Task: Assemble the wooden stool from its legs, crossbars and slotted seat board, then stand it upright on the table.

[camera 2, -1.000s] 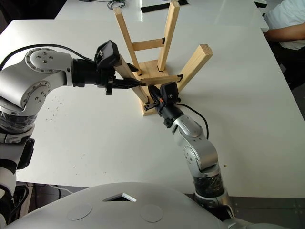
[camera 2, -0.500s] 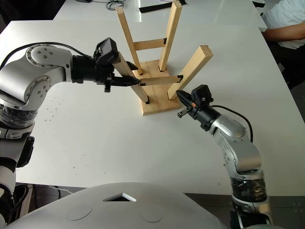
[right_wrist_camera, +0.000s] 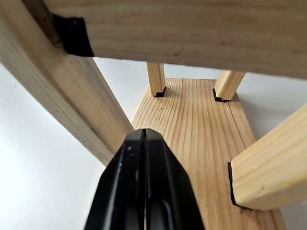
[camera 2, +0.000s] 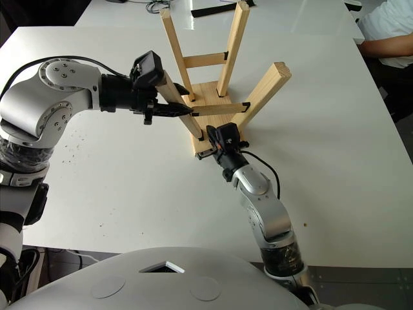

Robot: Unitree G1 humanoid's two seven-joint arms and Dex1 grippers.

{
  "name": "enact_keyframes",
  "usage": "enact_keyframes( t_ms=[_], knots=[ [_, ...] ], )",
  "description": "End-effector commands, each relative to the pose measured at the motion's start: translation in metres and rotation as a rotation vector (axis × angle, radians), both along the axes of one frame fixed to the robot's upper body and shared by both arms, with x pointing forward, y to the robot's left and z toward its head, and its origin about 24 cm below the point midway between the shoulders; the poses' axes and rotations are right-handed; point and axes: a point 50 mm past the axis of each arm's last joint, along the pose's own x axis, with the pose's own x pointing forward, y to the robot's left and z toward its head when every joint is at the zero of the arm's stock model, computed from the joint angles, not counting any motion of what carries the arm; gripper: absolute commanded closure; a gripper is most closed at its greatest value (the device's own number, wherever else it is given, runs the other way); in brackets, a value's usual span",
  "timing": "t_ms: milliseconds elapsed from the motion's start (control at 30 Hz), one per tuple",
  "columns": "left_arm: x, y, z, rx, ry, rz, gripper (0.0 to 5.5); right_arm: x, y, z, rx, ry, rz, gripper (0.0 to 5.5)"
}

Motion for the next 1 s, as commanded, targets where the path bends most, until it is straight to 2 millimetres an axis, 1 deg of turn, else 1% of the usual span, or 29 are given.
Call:
enact_keyframes(
  t_ms=[33,167,233,367,567,667,767,833,900,1000],
  knots=[
    [-0.008,0.002,-0.045,0.086,0.184,0.034,3.46,0.0,0.006,-0.002,0.0,-0.015,0.009,5.5],
    [-0.008,0.002,-0.046,0.087,0.185,0.037,3.46,0.01,0.025,-0.002,0.047,-0.046,-0.01,5.5],
    [-0.008,0.002,-0.046,0.087,0.185,0.035,3.46,0.014,0.03,-0.003,0.059,-0.053,-0.029,5.5],
    [-0.008,0.003,-0.046,0.083,0.195,0.014,3.46,0.019,0.029,-0.009,0.06,-0.046,-0.077,5.5],
    [-0.002,0.005,-0.044,0.083,0.204,-0.013,3.46,0.02,0.024,-0.017,0.06,-0.03,-0.125,5.5],
    [0.001,0.005,-0.045,0.084,0.206,-0.017,3.46,0.02,0.024,-0.01,0.134,-0.047,-0.136,5.5],
    [0.0,0.005,-0.046,0.088,0.208,-0.022,3.46,0.019,0.026,0.011,0.274,-0.089,-0.129,5.5],
    [0.0,0.005,-0.046,0.09,0.209,-0.025,3.46,0.017,0.026,0.021,0.331,-0.106,-0.124,5.5],
    [0.0,0.004,-0.047,0.091,0.209,-0.024,3.46,0.016,0.026,0.022,0.341,-0.104,-0.111,5.5],
    [0.0,0.004,-0.048,0.09,0.207,-0.023,3.46,0.015,0.025,0.016,0.333,-0.079,-0.096,5.5]
  ],
)
